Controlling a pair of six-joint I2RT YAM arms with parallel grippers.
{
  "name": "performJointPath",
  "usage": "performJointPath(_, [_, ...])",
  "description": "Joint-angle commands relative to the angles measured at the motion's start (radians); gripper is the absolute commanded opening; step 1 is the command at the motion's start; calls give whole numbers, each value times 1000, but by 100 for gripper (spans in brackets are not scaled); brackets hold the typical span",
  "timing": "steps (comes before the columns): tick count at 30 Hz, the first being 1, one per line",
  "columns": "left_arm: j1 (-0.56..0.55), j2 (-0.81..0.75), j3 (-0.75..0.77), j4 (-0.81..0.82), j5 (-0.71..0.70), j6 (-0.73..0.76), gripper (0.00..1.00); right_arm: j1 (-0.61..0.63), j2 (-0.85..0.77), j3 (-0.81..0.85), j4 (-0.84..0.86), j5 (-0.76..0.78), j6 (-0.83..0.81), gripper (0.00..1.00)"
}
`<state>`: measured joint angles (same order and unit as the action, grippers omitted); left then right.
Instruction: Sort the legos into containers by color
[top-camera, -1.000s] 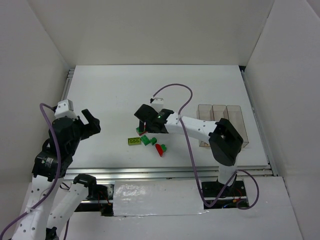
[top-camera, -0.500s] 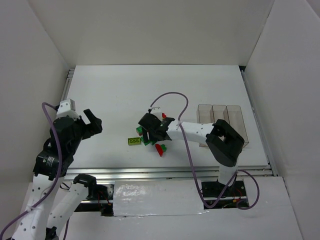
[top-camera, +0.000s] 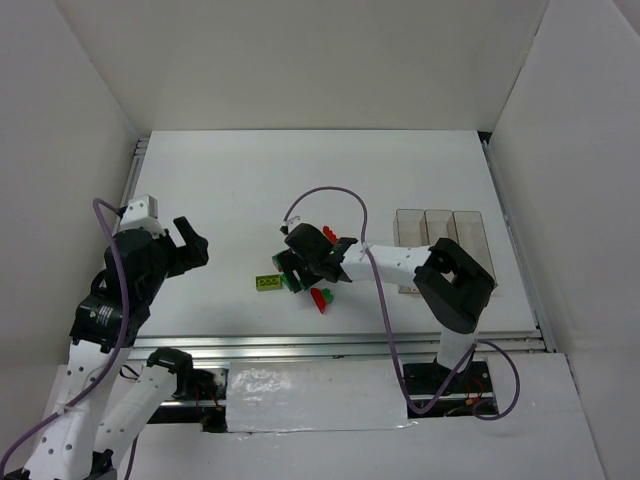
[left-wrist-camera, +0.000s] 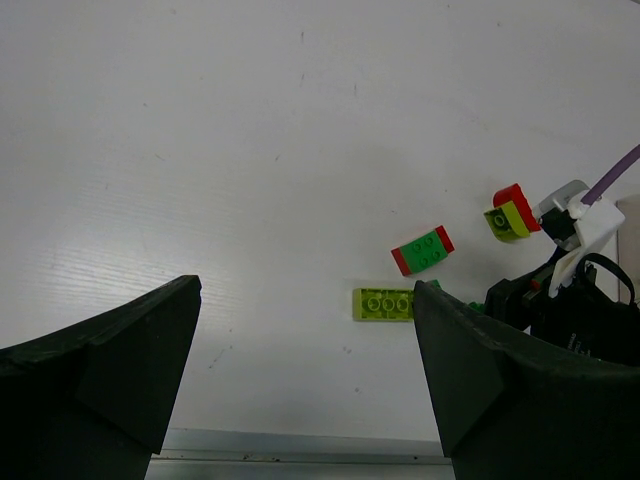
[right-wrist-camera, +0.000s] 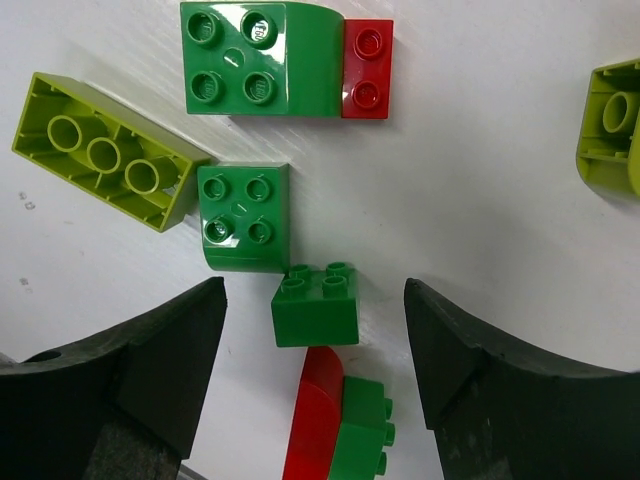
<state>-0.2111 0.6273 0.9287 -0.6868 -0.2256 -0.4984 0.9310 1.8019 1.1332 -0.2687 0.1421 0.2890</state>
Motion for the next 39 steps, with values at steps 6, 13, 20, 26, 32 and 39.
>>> performJointPath(6, [-4,5,-2,52,28,24,99,-11,-12,22,23,-13,-73,71])
performJointPath(13, [-4,6,-2,52,32,26,100,-11,7,36,2,-33,-88,66])
performJointPath(20, [-4,5,-2,52,34,26,99,-11,30,56,-32,-24,-91,48])
performJointPath(26, [-4,8,-2,52,37,29,100,-12,-6,56,-41,34,-82,30])
performJointPath(32, [-2,6,-2,52,37,29,99,-60,-106,62,-55,85,-53,25])
performJointPath(39, [-4,3,-2,52,38,29,100,-259,-314,13,-133,177,73,25])
